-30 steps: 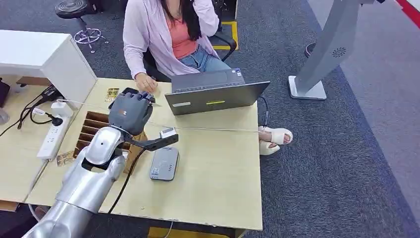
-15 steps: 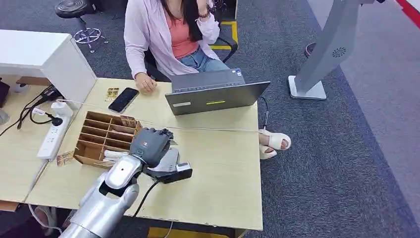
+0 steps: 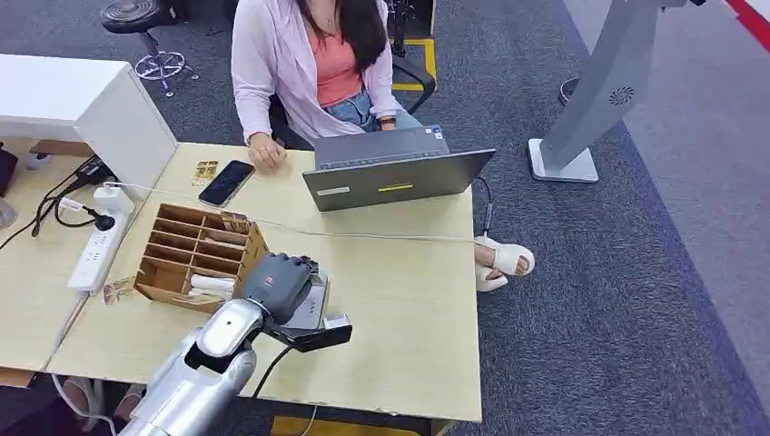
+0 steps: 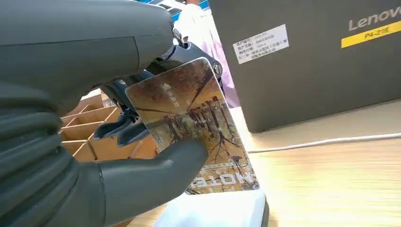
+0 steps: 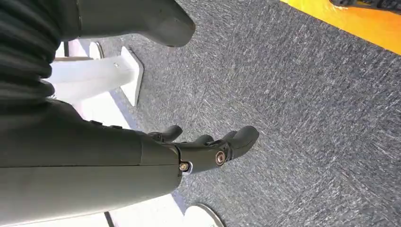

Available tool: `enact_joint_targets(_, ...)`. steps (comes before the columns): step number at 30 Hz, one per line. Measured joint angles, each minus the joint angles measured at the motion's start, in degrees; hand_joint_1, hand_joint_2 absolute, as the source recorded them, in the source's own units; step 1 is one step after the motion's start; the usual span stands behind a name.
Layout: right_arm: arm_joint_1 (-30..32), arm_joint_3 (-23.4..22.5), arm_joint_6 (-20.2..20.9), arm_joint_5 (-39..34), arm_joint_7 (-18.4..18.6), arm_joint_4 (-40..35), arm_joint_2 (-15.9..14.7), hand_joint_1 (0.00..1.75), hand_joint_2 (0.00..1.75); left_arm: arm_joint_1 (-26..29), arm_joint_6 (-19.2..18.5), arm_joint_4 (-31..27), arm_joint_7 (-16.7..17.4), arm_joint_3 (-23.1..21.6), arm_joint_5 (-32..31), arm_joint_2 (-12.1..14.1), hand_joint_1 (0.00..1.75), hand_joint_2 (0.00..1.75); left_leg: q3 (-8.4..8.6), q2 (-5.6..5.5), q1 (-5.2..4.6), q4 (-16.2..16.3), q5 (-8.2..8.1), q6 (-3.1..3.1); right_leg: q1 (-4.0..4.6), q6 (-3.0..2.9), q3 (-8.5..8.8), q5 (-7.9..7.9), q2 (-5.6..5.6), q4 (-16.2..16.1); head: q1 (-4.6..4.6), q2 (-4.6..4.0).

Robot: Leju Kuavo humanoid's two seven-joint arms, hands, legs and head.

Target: Pass the card to the sensor for recognition and then transmit it.

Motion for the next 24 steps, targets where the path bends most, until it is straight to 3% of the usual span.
enact_joint_targets(14,0.0,-0.5,0.0,0.8,-0.2,0.0,0.0,0.0,1.75,-0.7,-4.2,3.7,-1.9,-2.4,4.2,0.4,1.75,1.75,0.04,-0.01,0.0,0.0,0.0,0.0,0.0,0.0,0.05,0.0,-0.01,0.0,0.0,0.0)
enact_joint_targets(17,0.0,-0.6,0.0,1.0,-0.1,0.0,0.0,0.0,1.75,-1.0,-2.0,4.5,-0.3,-2.8,4.7,0.5,1.75,1.75,0.06,-0.01,0.0,0.0,0.0,0.0,0.0,0.0,0.06,0.0,-0.01,0.0,0.0,0.0)
enact_joint_targets(20,0.0,-0.7,0.0,1.6,-0.2,0.0,0.0,0.0,1.75,-1.3,3.7,4.6,5.3,-2.7,3.8,0.6,1.75,1.75,0.05,0.0,0.01,0.0,0.02,-0.01,0.0,0.01,0.04,0.02,0.0,0.0,0.0,0.0)
enact_joint_targets(24,0.0,-0.7,0.1,2.2,-0.2,0.0,0.0,0.0,1.75,-4.4,5.0,4.4,6.6,-1.4,2.9,1.5,1.75,1.75,0.02,-0.04,0.01,0.0,0.1,0.01,0.01,0.03,0.05,0.06,-0.06,0.0,0.0,0.0)
